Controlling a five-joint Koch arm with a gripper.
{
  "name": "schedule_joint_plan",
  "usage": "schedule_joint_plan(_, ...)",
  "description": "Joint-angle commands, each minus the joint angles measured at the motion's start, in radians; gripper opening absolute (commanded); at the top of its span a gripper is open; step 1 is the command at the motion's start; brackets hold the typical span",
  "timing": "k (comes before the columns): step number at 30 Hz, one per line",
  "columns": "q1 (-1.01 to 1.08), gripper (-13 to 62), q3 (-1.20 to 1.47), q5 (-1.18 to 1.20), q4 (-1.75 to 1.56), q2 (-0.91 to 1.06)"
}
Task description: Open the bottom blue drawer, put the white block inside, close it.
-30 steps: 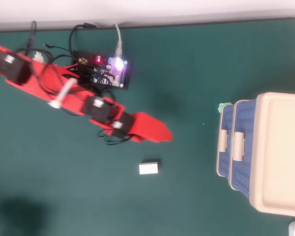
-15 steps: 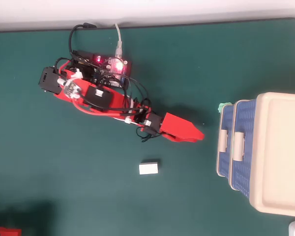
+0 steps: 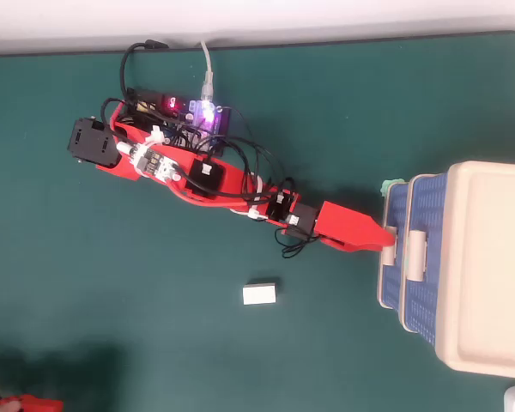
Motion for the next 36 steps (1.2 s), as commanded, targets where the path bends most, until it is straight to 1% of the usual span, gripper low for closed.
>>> schedule_joint_plan(1, -0.028, 28.3, -0.063, 0.031, 0.005, 0.015)
schedule_joint_plan(3, -0.037, 25.6, -0.095, 0.029, 0.044, 0.014)
schedule_joint_plan(7, -0.04, 13.8, -0.149, 0.028, 0.164, 0.006)
schedule_joint_plan(8, -0.041, 8.6, -0.17, 0.029, 0.206, 0.005)
schedule_joint_plan(12, -0.041, -8.0, -0.196, 0.031, 0.33, 0.008)
schedule_joint_plan(20, -0.035, -8.1, -0.195, 0.031, 0.387, 0.021)
schedule_joint_plan(28, -0.044, -8.1, -0.166, 0.032, 0.437, 0.1)
schedule_joint_plan(31, -0.046, -8.1, -0.029, 0.035, 0.442, 0.196)
schedule_joint_plan(36, -0.046, -8.2, 0.307, 0.084, 0.439, 0.419)
